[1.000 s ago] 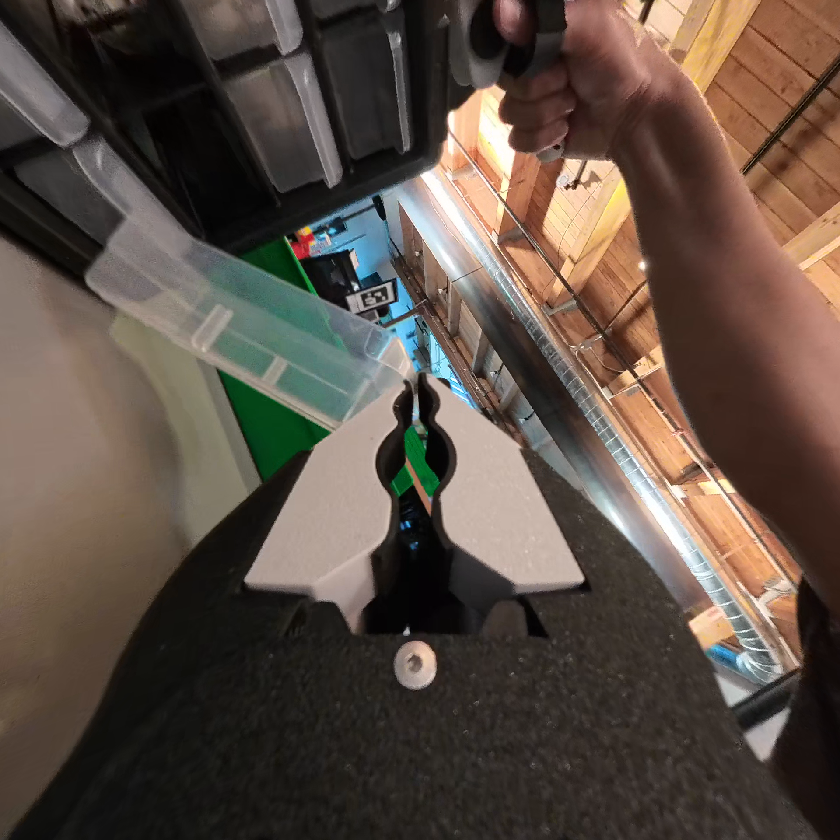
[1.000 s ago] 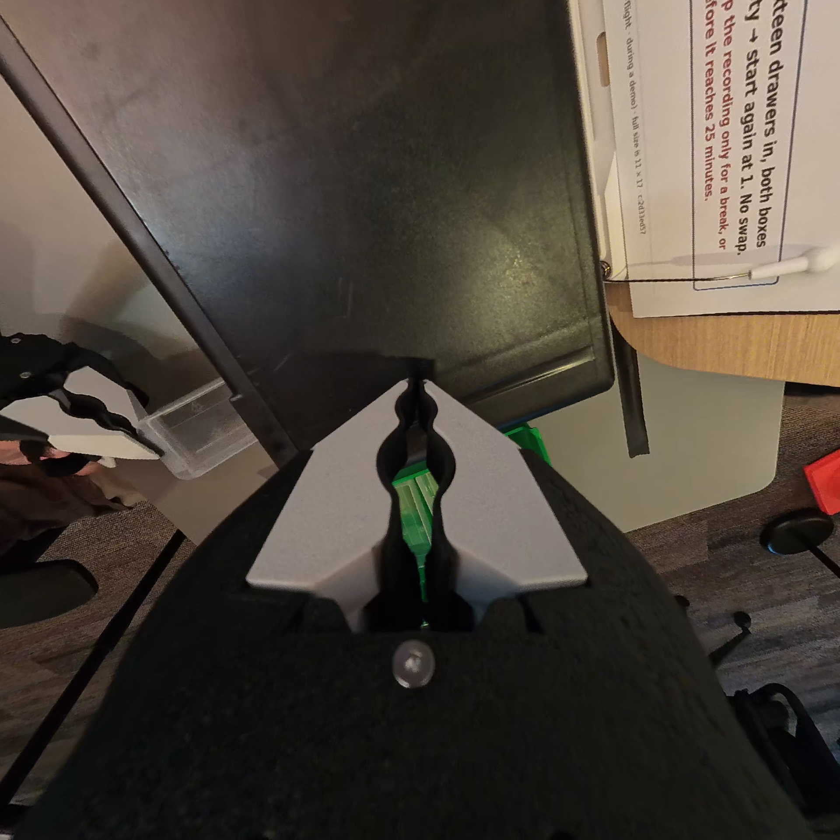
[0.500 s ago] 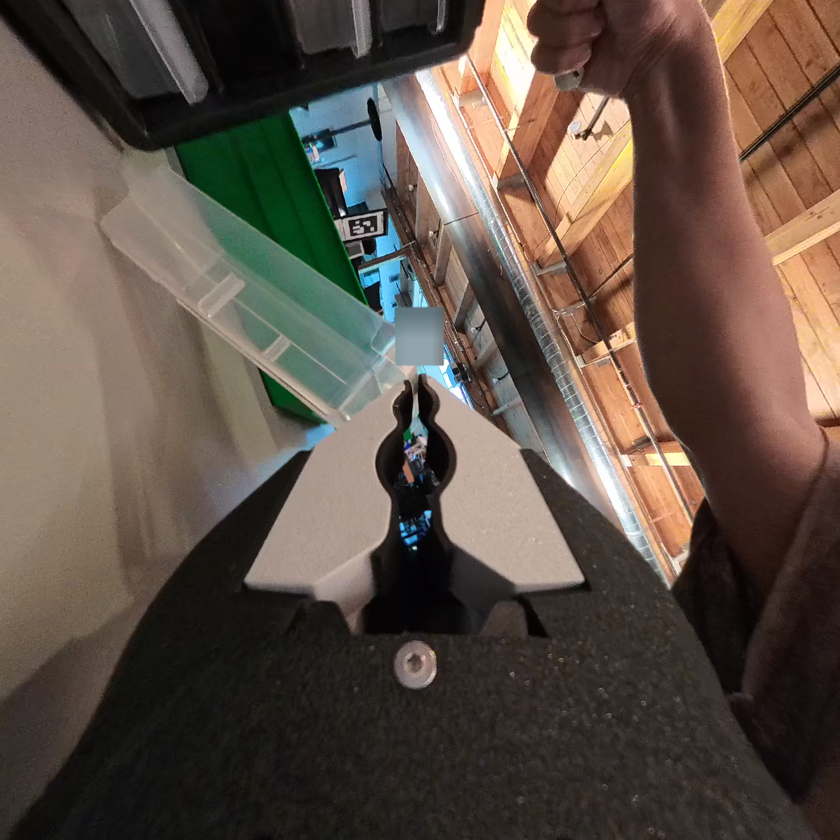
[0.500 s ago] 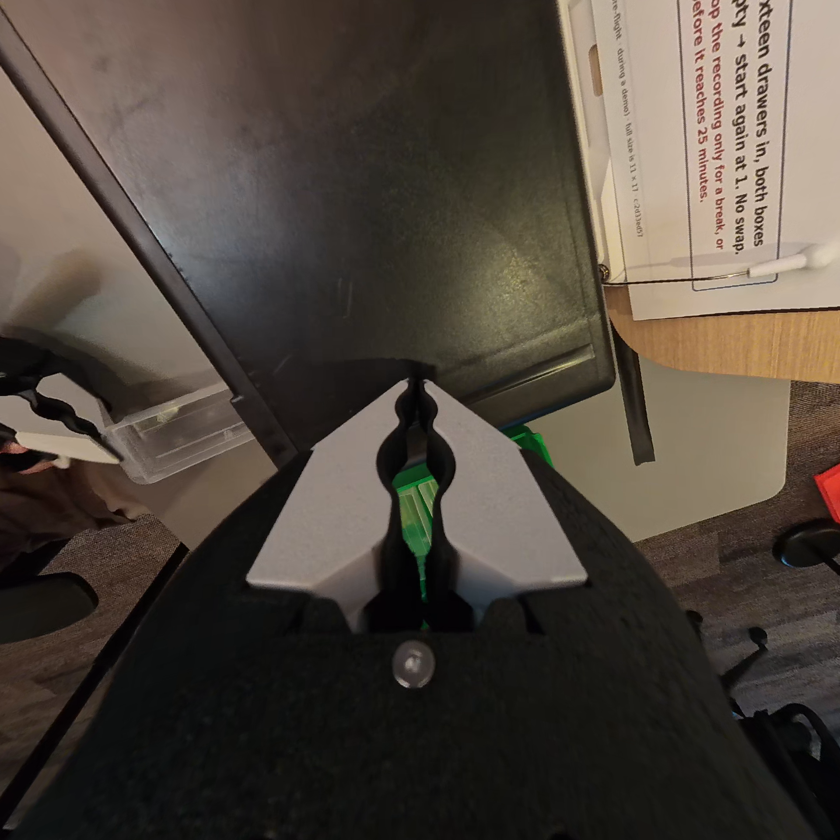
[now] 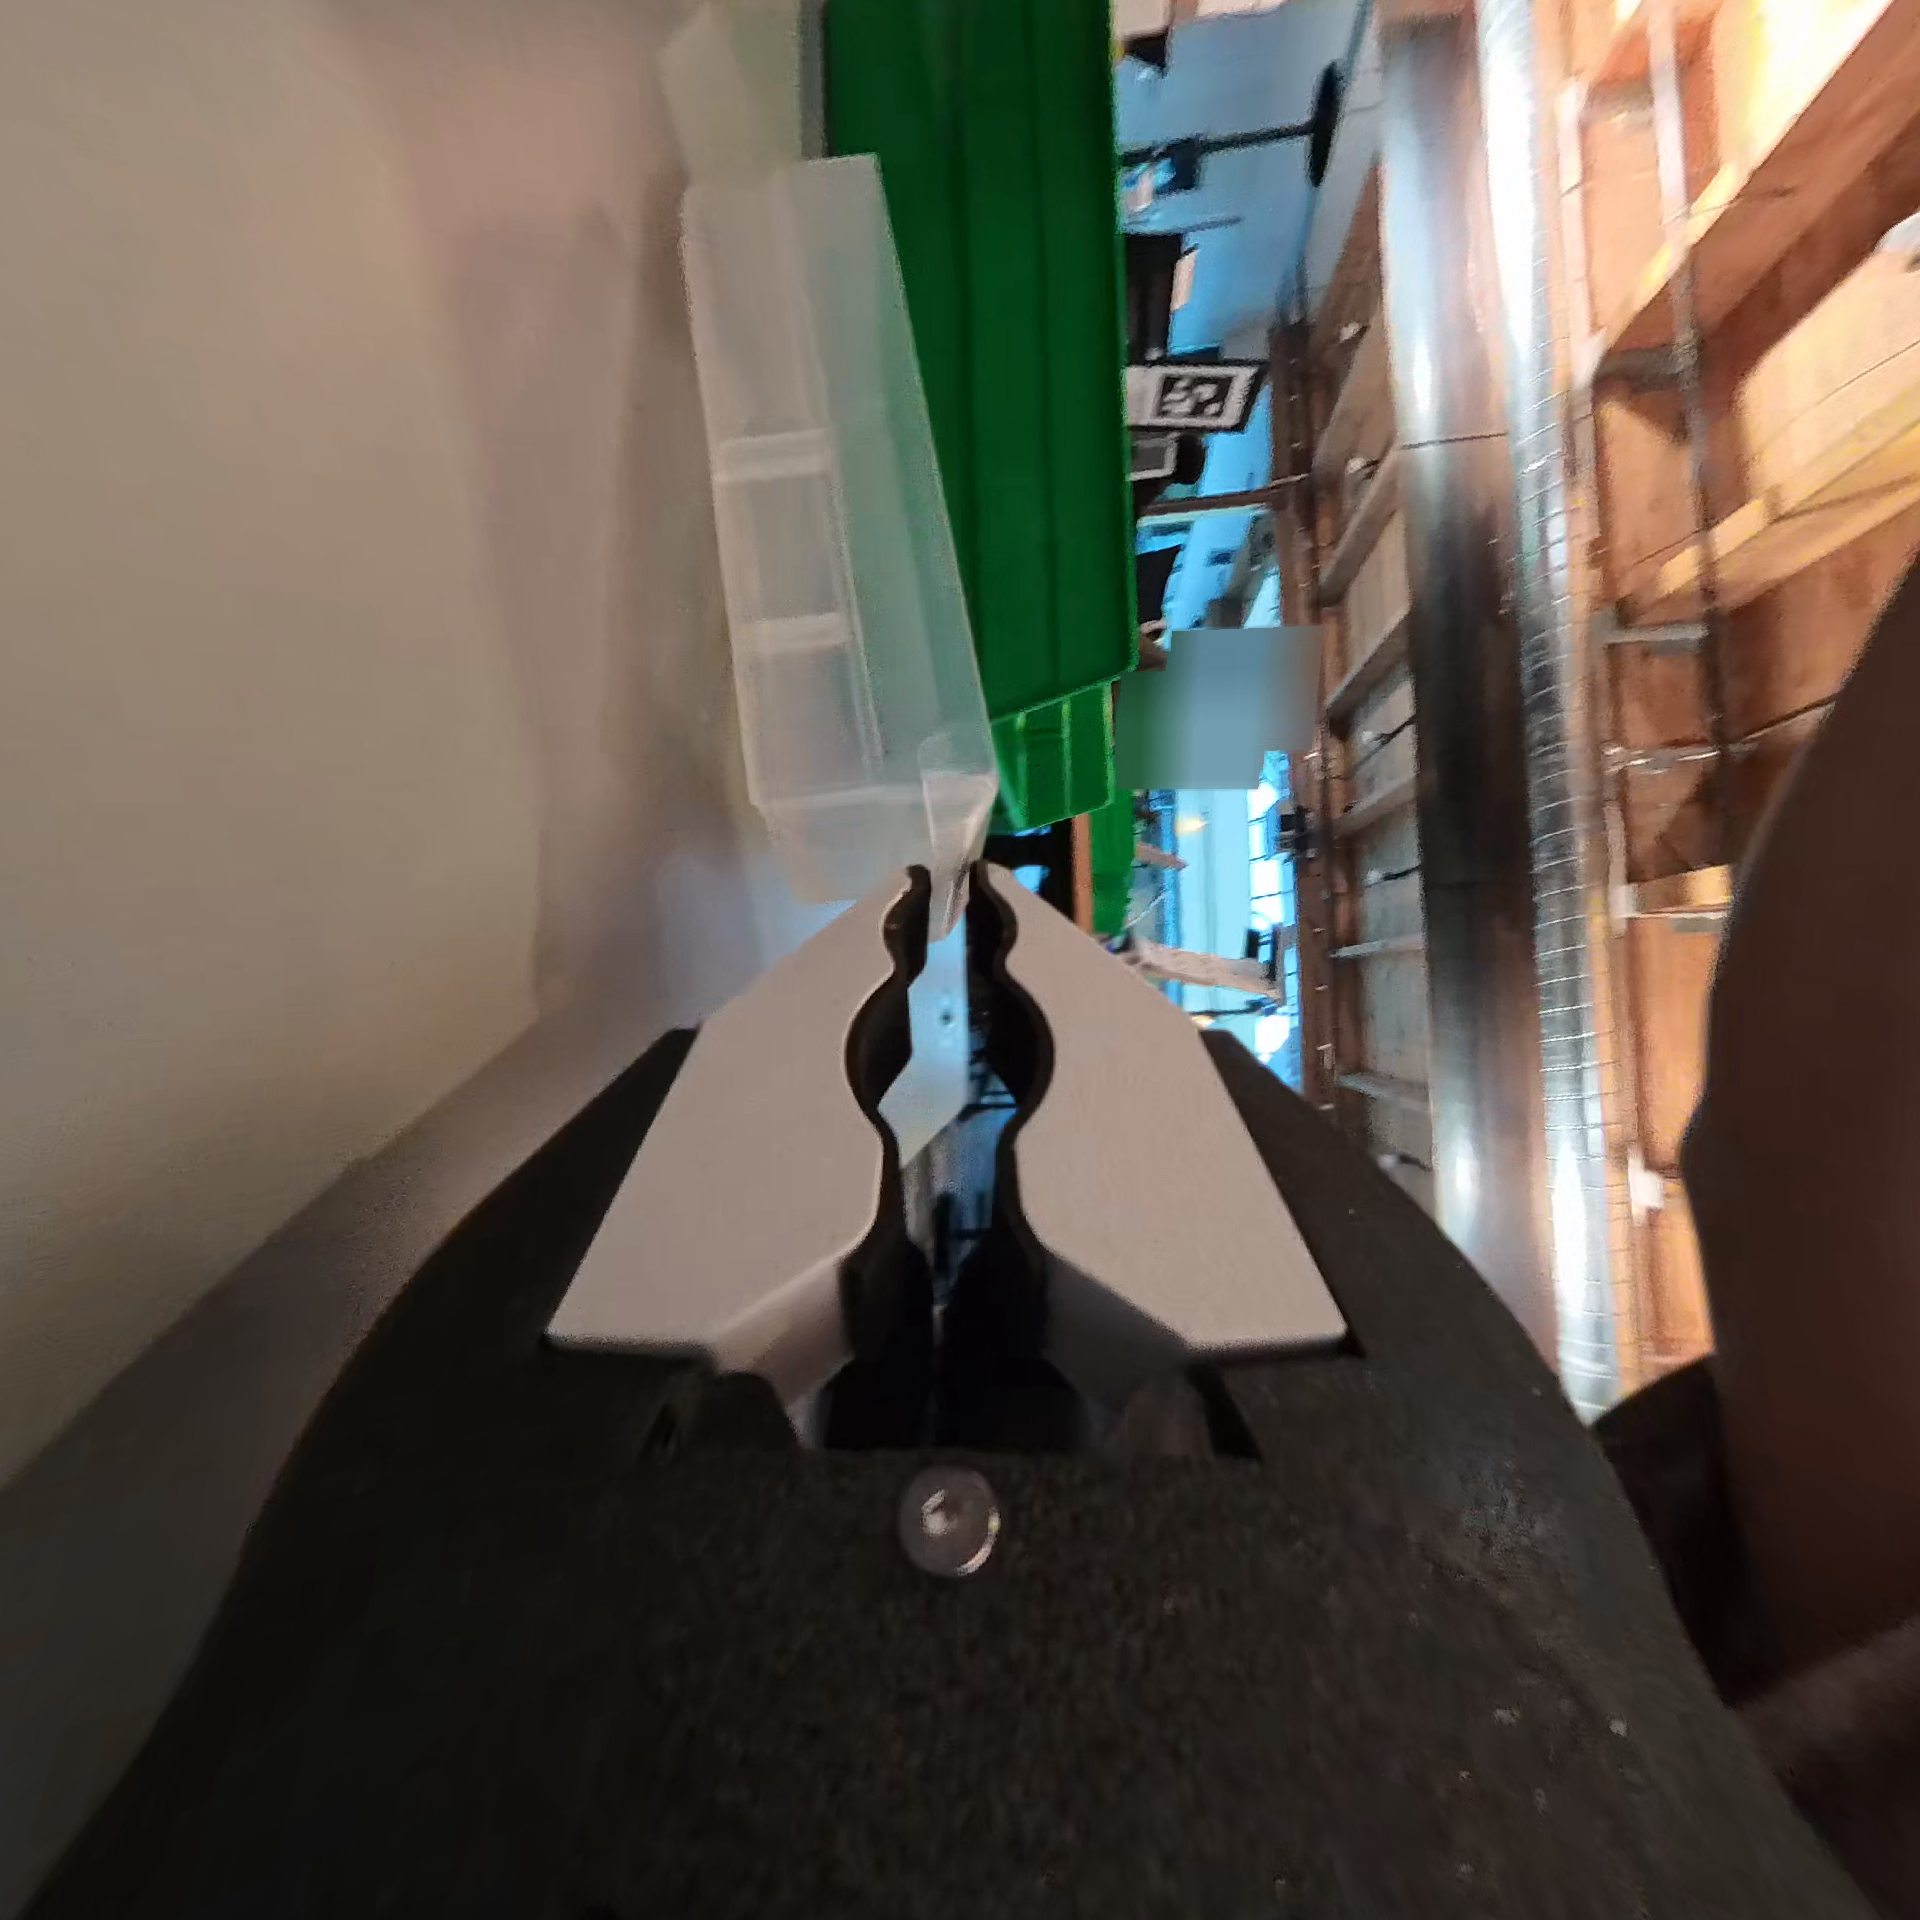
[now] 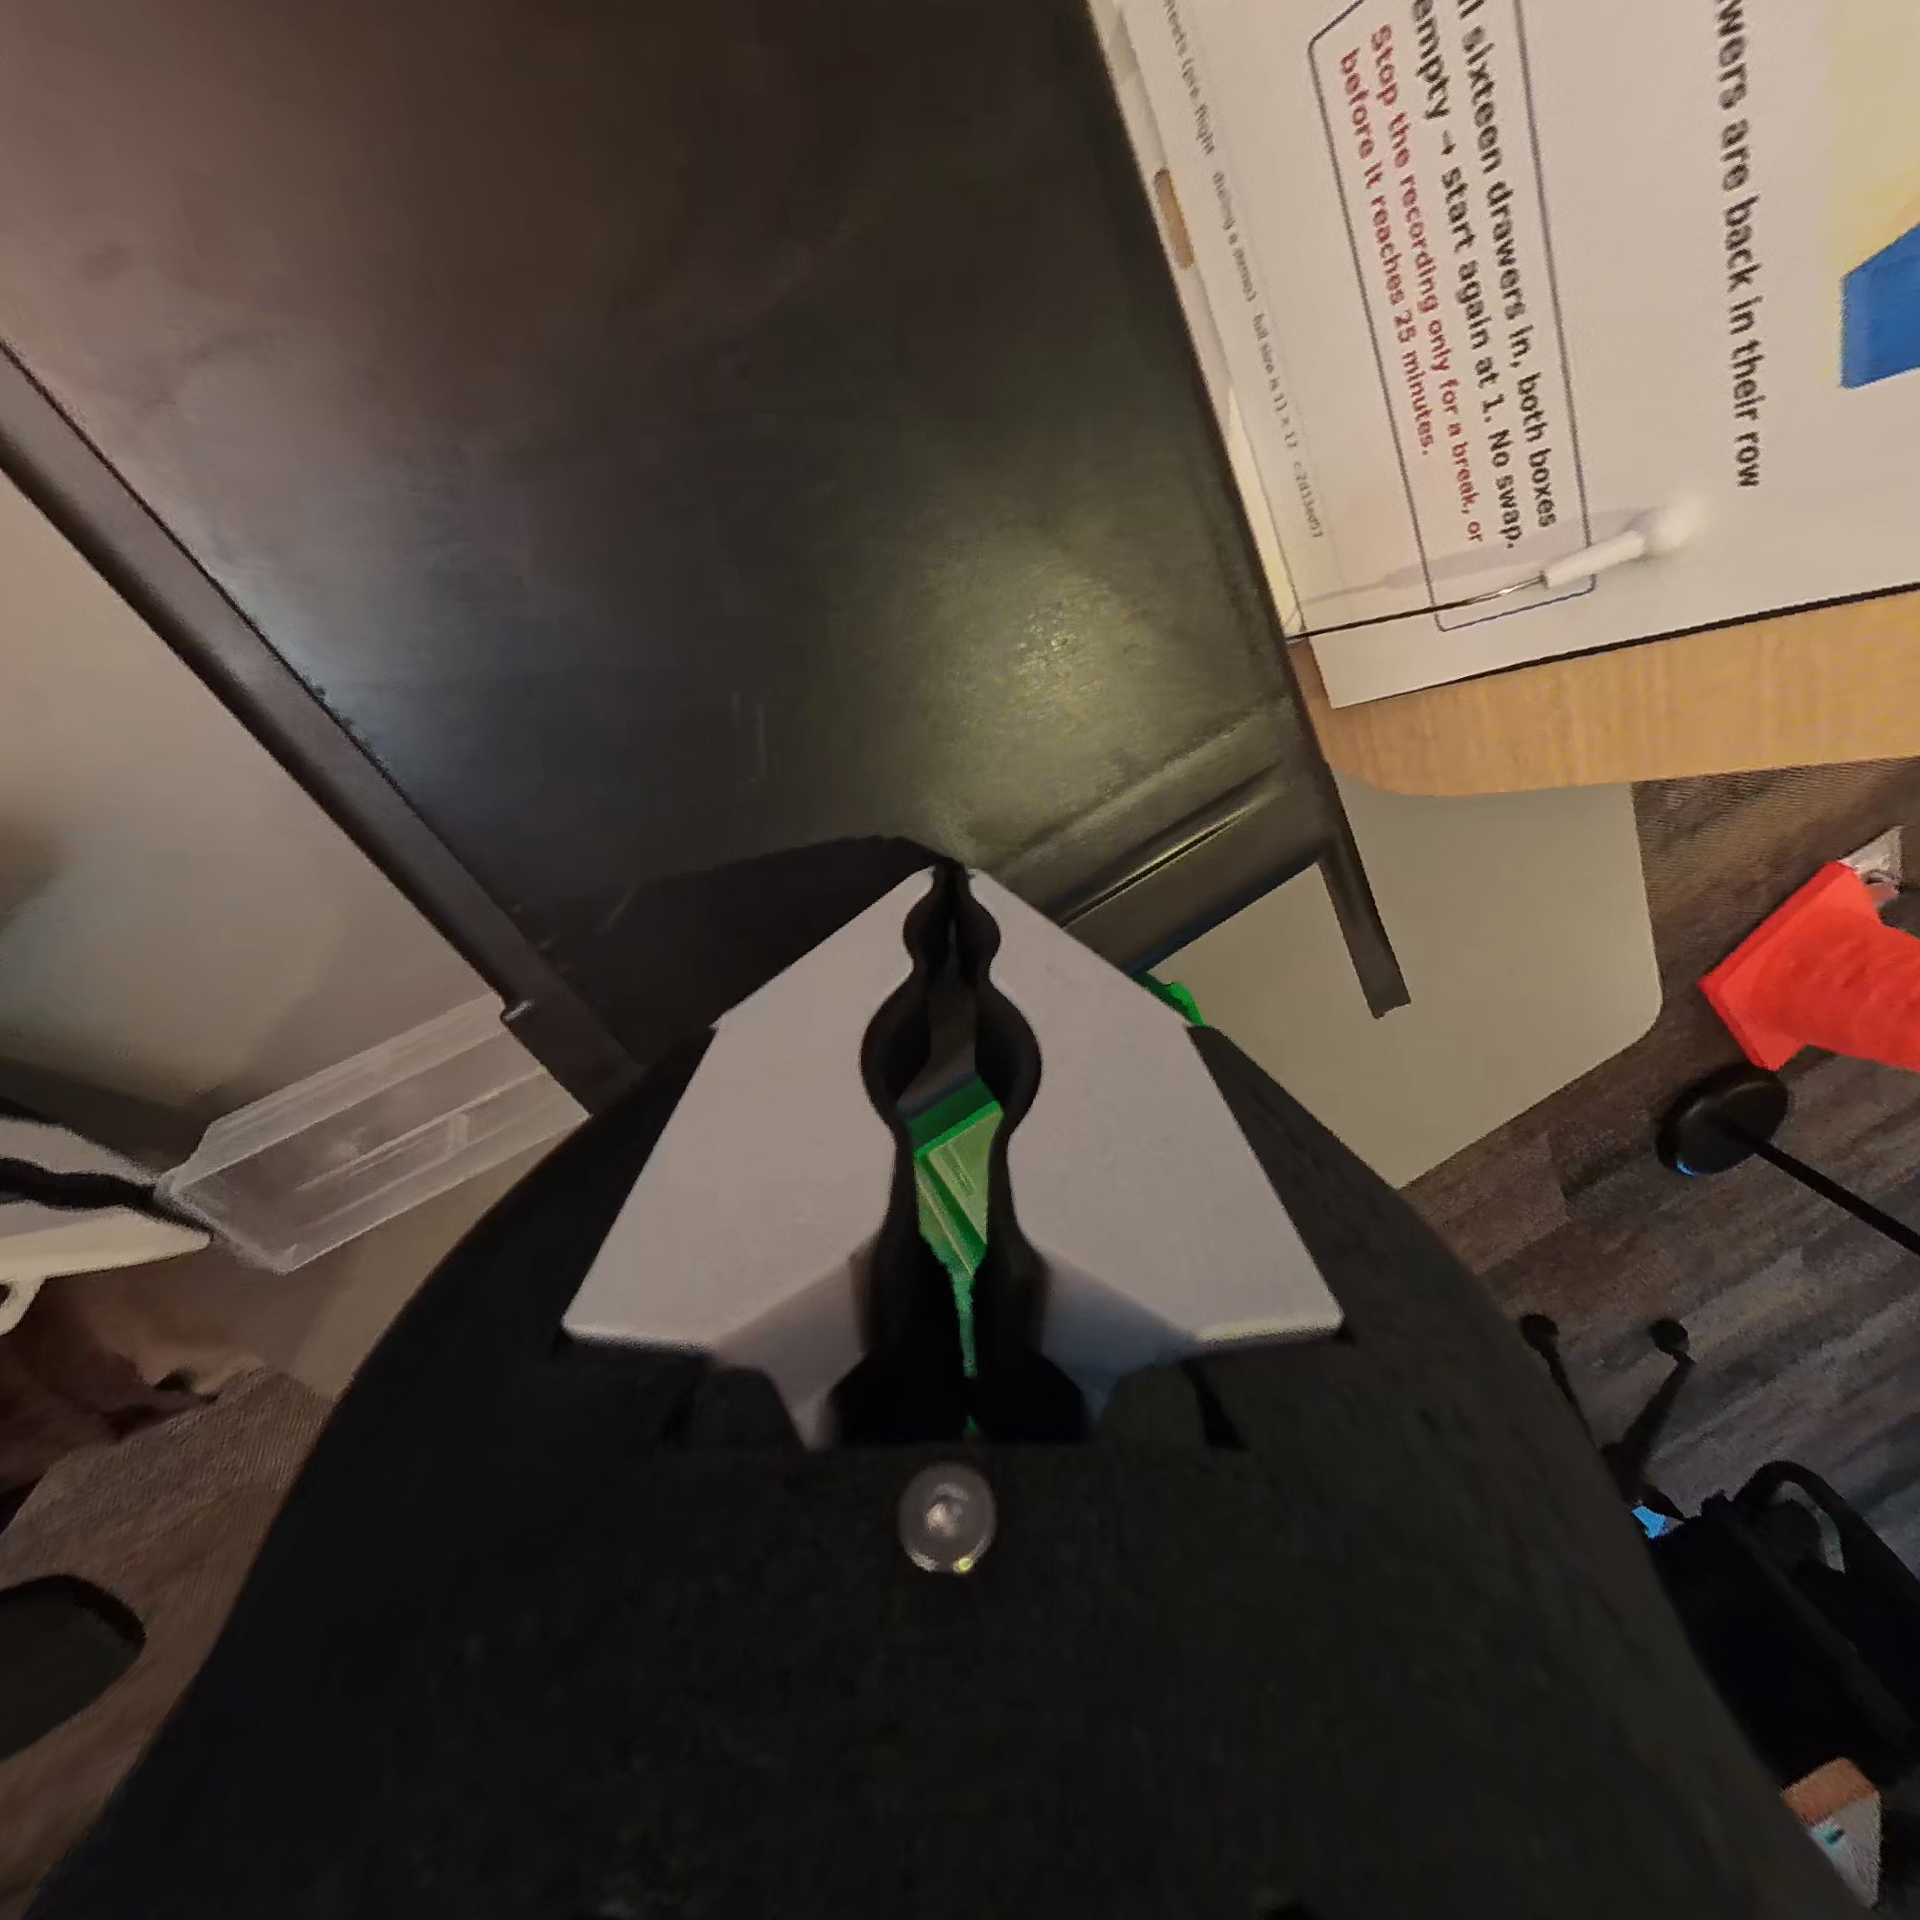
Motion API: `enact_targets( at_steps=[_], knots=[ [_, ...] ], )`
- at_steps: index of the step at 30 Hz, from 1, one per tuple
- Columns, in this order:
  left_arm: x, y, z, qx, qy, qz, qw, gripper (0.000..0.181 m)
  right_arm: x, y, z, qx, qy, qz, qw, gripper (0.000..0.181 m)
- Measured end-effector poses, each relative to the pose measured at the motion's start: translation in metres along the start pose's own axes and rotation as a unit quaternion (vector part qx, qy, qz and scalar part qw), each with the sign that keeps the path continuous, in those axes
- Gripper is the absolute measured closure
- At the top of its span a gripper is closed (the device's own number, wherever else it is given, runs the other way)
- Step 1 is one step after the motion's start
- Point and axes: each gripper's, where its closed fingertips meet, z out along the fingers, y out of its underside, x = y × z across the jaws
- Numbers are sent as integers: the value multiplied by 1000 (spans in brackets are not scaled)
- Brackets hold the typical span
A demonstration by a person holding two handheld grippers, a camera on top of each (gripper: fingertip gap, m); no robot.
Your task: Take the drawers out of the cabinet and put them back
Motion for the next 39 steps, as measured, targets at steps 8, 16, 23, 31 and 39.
enact_targets(
  at_steps=[8,16,23,31,39],
  knots=[
    [-7,29,-6,-94,-62,71,991,134,-35,22,-31,125,91,130,979,138],
    [-4,41,-31,-158,-75,183,967,120,-167,139,-9,192,-16,357,914,102],
    [-5,62,-41,-200,-56,189,960,120,-246,165,48,87,-60,400,910,96],
    [29,-3,-103,-128,-36,440,888,124,-250,172,107,-7,15,423,906,92],
    [37,-74,-128,-87,-44,486,869,133,-254,185,111,-56,6,376,925,119]
  ],
)
